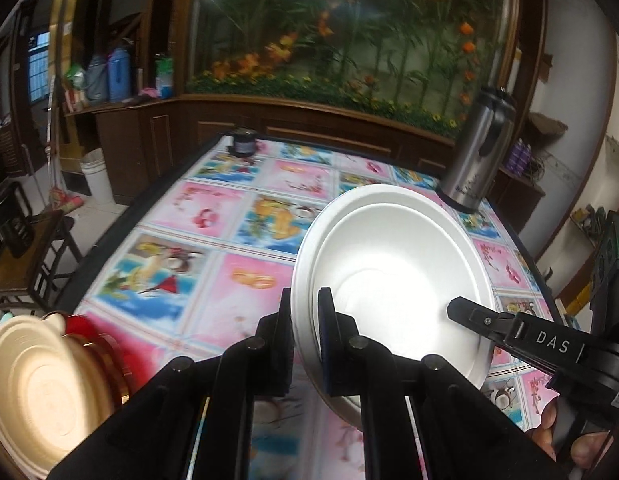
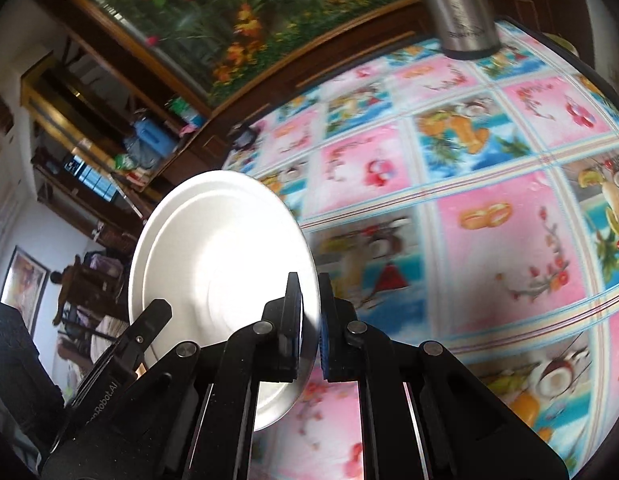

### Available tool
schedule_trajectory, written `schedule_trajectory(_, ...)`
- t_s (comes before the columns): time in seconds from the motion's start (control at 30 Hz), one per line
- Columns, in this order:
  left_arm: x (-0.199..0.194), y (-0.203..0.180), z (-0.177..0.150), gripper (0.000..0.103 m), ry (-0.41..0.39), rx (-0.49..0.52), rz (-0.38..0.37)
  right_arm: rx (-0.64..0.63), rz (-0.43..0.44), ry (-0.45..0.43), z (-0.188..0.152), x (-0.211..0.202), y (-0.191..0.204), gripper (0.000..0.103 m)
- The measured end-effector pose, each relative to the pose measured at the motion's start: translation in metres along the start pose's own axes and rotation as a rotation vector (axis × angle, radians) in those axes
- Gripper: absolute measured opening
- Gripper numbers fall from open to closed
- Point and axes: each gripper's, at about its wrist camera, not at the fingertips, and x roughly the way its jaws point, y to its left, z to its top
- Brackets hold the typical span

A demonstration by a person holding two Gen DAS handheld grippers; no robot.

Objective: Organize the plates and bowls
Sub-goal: 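Carry the white bowl with the right tool toward the held stack, then lower the white bowl onto the stack held by the left tool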

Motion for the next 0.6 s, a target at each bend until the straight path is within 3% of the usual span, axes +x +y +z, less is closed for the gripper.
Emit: schedule_trajectory(0.6, -0.079, 0.102, -0.018, 0.009, -0.105, -0.123, 0.132, -0.188, 0.100, 0.058, -0.057, 0.007, 0.131, 0.007)
